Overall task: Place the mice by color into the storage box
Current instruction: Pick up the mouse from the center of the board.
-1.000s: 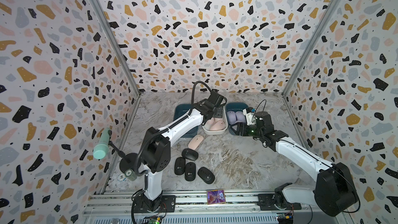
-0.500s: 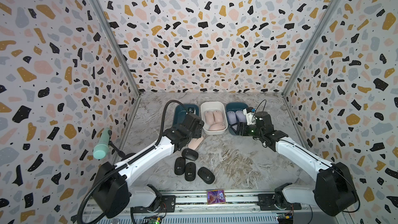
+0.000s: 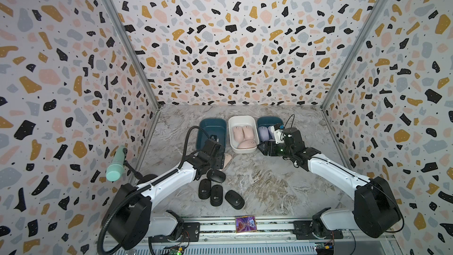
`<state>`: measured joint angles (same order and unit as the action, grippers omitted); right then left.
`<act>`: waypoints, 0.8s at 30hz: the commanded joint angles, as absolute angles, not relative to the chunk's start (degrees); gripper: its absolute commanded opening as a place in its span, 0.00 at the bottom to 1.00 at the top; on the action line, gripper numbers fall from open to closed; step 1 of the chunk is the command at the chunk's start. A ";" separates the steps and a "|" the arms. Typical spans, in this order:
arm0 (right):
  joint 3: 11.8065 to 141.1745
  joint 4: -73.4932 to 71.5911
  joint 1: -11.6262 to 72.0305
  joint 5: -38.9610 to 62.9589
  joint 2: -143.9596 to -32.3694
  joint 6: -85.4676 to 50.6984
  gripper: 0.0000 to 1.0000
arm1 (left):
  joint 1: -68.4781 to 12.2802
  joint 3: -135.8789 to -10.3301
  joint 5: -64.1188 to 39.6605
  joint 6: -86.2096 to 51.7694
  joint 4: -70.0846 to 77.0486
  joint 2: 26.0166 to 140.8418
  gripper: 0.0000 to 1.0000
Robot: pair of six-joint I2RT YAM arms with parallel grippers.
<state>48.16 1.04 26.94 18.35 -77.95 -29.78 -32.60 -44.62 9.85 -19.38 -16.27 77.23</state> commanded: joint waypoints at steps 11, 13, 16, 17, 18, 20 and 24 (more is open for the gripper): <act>51.57 1.27 27.29 17.67 -78.40 -29.45 0.80 | -31.29 -46.14 4.42 -14.04 -14.00 83.83 0.79; 51.76 1.24 27.33 17.76 -78.48 -29.41 0.80 | -31.29 -46.42 3.77 -13.45 -14.04 84.69 0.80; 51.86 1.30 27.33 17.85 -78.49 -29.31 0.80 | -31.20 -46.75 3.61 -12.86 -13.76 85.94 0.80; 51.84 1.32 27.34 17.91 -78.49 -29.36 0.80 | -31.20 -46.99 3.59 -12.72 -13.85 86.34 0.80; 51.77 1.34 27.31 17.93 -78.49 -29.34 0.80 | -31.20 -47.19 3.60 -12.62 -13.82 86.65 0.80; 51.77 1.33 27.31 17.98 -78.46 -29.36 0.80 | -31.11 -47.54 3.13 -12.40 -13.58 87.42 0.80; 51.77 1.32 27.33 18.02 -78.65 -29.36 0.80 | -31.03 -47.98 2.25 -12.13 -12.58 89.04 0.80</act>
